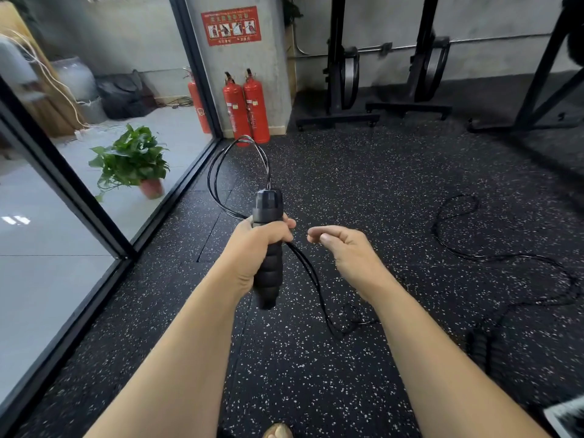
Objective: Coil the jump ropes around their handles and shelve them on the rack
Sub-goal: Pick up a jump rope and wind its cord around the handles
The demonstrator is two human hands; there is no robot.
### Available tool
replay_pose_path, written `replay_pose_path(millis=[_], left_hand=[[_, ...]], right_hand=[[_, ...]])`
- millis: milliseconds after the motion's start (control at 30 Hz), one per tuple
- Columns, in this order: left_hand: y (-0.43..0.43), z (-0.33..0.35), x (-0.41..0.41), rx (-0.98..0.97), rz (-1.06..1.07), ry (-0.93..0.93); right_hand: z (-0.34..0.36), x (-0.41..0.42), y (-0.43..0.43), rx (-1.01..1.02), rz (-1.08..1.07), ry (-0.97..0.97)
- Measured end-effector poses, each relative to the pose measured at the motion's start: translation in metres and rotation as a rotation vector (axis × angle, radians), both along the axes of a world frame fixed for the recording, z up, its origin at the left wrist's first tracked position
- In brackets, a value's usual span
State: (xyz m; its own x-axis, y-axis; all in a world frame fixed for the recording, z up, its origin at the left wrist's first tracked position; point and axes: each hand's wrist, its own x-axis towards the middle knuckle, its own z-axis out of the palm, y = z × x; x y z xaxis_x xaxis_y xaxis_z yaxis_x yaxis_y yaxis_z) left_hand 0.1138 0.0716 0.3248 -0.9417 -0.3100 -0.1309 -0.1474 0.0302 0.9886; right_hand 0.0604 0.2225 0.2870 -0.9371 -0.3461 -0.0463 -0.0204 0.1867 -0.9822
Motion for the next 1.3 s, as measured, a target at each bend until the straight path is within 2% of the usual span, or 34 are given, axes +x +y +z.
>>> replay_pose_path(millis=[167,233,367,633,767,933,1133,1300], left_hand=[[0.005,-0.002,-0.003,0.116,-0.023,0.026],[0.003,-0.001,-0.003,0.146,0.034,0.036],[-0.005,0.0,-0.002,0.157,0.169,-0.012],[-0.015,0.001,-0.002,0.264,0.328,-0.038],[-0.019,0.0,-0.002,0.254,0.408,-0.038],[-0.02,-0.002,-0.003,0.305,0.538,-0.076],[-0.021,-0.007,-0.002,0.0,0.616,-0.061],[-0.024,-0.009,-0.003,0.001,0.621,-0.08]], right_hand=[[-0.008,0.008,-0.017,-0.106,0.2,-0.059],[-0.012,0.009,-0.016,-0.058,0.197,-0.111],[-0.024,-0.004,-0.004,0.253,-0.027,-0.07],[-0.032,-0.015,0.007,0.601,-0.255,-0.041],[-0.037,-0.017,0.009,0.703,-0.331,-0.014],[-0.037,-0.017,0.004,0.735,-0.435,0.02],[-0.039,-0.016,-0.002,0.758,-0.488,0.064],[-0.039,-0.015,-0.005,0.76,-0.473,0.06]])
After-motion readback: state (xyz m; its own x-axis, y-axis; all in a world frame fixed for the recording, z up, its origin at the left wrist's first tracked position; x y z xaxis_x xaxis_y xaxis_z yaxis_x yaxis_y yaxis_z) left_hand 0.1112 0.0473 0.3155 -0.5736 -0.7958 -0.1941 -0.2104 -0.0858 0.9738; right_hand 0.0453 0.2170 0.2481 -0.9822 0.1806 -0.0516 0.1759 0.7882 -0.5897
